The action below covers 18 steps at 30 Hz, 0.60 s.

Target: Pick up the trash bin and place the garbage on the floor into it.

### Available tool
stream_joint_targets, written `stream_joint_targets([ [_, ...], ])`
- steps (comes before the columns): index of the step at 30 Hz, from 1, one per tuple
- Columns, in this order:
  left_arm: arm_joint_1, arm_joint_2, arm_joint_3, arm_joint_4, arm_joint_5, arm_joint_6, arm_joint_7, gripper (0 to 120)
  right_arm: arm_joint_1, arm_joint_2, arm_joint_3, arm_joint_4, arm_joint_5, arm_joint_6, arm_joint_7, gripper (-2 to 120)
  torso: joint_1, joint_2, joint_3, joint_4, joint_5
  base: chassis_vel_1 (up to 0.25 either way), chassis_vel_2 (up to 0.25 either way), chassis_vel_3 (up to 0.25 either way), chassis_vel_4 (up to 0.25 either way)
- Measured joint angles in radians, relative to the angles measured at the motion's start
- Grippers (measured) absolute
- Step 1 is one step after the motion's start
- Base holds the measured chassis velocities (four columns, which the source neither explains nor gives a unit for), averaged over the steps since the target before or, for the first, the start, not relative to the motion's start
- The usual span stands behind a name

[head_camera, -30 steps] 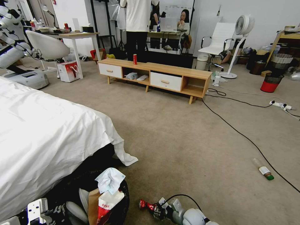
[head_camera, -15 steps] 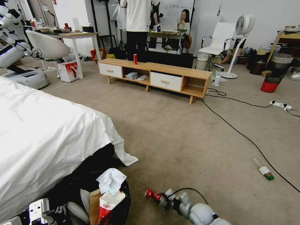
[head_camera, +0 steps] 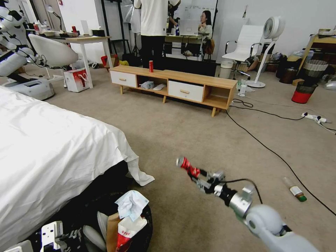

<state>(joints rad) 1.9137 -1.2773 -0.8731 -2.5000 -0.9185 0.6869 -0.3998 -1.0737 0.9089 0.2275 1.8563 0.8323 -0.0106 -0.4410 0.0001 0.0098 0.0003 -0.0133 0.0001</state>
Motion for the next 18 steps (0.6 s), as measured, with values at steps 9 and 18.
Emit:
stream_joint_targets([
  [9, 0.002, -0.006, 0.011, 0.000, 0.007, -0.001, 0.007, 4, 0.112, -0.027, -0.101, 0.161, 0.159, 0.004, -0.099, 48, 0.000, 0.000, 0.000, 0.0001, -0.0002, 0.000, 0.000, 0.000, 0.000],
  [18, 0.005, 0.011, 0.023, 0.000, 0.017, 0.000, 0.007, 4, 0.363, -0.011, -0.350, 0.185, 0.244, -0.002, -0.152, 48, 0.000, 0.000, 0.000, 0.0004, -0.0003, 0.000, 0.000, 0.000, 0.000],
])
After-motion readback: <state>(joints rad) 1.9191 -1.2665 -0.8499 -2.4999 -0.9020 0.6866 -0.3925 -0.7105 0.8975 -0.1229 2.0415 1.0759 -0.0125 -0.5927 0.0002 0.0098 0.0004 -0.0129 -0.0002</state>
